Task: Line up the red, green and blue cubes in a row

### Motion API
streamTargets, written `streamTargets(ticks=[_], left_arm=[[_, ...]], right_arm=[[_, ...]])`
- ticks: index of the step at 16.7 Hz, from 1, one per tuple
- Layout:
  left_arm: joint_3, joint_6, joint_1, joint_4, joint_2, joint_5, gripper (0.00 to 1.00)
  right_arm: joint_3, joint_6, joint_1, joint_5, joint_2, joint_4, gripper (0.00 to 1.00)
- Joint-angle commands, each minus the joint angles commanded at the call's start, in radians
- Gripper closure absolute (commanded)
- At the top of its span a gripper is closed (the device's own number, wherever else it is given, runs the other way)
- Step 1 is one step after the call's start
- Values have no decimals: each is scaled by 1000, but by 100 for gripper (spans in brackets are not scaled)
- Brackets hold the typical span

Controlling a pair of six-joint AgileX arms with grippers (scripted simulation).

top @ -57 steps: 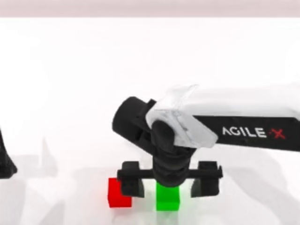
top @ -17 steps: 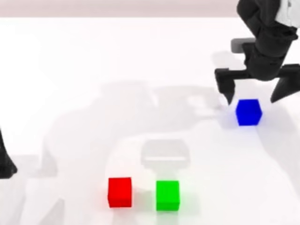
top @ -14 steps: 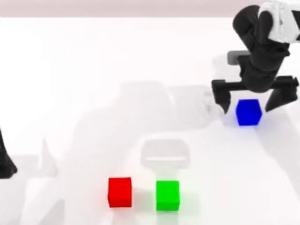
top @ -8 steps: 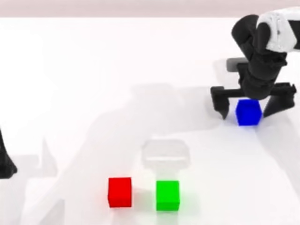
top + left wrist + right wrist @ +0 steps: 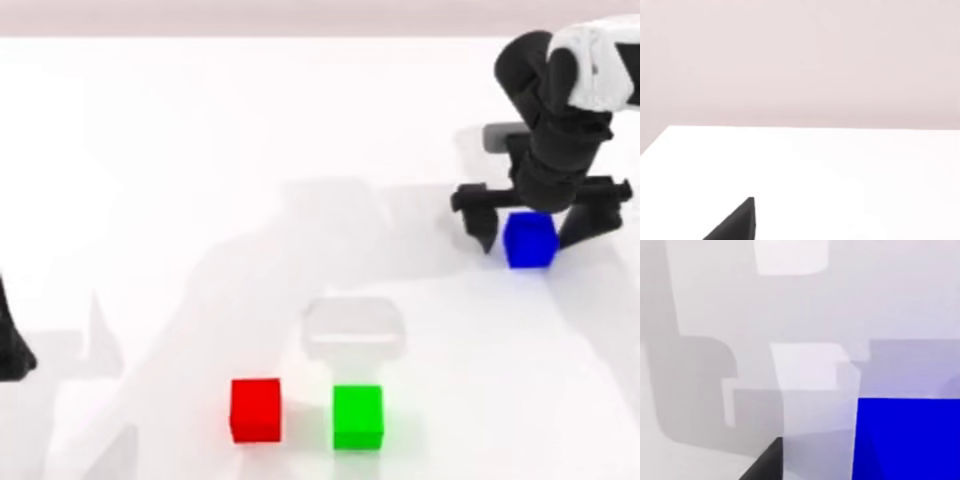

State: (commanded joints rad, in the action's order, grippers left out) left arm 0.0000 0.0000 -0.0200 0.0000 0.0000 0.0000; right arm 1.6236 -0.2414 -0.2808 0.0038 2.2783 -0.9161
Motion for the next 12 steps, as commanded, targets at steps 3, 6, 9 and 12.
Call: streamTargets(ticks=[3, 6, 9, 12], left_arm=[[0, 0, 0, 0, 0, 0, 0], [0, 0, 0, 0, 0, 0, 0], [0, 0, 0, 0, 0, 0, 0], [0, 0, 0, 0, 0, 0, 0]], right_arm=[[0, 0, 0, 0, 0, 0, 75], [0, 0, 0, 0, 0, 0, 98], [0, 0, 0, 0, 0, 0, 100], [0, 0, 0, 0, 0, 0, 100]])
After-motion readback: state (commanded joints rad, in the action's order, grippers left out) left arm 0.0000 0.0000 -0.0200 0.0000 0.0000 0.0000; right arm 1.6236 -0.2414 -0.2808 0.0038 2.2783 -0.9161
